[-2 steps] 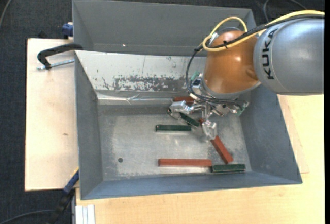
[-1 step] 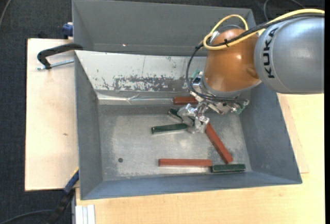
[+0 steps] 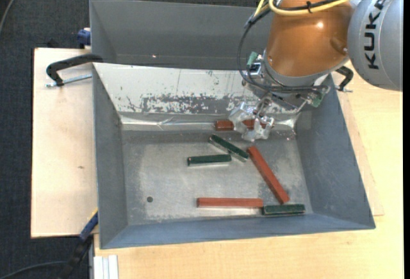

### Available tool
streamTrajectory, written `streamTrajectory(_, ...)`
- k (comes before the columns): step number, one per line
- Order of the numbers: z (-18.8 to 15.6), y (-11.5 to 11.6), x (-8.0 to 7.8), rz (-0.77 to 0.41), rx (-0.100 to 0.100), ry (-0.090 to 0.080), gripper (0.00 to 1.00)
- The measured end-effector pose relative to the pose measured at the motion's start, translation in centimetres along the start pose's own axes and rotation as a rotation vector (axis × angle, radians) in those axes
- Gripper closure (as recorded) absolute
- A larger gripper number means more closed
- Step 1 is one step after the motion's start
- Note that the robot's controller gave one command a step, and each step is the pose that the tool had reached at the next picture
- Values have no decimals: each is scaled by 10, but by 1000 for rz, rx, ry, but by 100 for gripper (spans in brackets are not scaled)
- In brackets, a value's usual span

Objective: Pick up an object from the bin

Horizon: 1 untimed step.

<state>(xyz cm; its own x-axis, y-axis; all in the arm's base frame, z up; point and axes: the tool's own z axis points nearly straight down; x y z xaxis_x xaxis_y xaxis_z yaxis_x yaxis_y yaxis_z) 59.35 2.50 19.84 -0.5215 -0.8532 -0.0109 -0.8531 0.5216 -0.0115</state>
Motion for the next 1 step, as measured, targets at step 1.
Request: streamTrajectory(1, 5, 1, 1, 1, -9, 5, 0)
